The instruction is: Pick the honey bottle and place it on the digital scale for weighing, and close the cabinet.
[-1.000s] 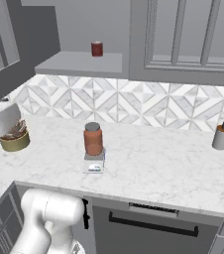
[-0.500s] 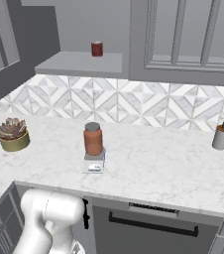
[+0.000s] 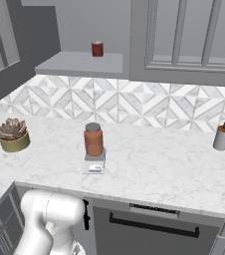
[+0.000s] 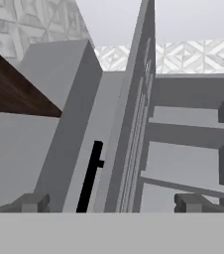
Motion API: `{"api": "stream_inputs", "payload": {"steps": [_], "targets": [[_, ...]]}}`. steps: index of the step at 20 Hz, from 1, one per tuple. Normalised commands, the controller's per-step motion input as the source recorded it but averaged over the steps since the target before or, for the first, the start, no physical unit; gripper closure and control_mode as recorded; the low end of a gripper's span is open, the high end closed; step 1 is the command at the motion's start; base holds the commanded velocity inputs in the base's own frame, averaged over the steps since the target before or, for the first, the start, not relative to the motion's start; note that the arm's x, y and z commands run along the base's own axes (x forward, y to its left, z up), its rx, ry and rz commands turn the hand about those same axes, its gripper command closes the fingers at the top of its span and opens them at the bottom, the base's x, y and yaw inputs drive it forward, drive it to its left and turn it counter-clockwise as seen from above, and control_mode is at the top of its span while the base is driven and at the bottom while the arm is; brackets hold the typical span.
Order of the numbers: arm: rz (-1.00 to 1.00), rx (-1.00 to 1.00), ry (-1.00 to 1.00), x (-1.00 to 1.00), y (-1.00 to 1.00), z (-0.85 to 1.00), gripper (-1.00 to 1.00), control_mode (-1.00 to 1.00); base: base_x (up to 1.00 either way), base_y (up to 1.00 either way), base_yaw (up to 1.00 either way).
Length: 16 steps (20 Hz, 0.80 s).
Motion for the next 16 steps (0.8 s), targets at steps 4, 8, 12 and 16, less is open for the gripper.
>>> {"api": "stream_inputs", "payload": {"steps": [4,8,12,16], "targets": [[-0.07,-0.01,0.0,0.55,0.62,-0.02,-1.0,-1.0,0.0,0.0,0.0],[-0.11,-0.01,0.0,0.47,0.28,-0.17,-1.0,-1.0,0.0,0.0,0.0],[-0.1,0.0,0.0,0.2,0.09,-0.39,-1.0,-1.0,0.0,0.0,0.0],[-0.11,0.0,-0.01,0.22,0.03,-0.31,-1.0,-1.0,0.0,0.0,0.0]]}}
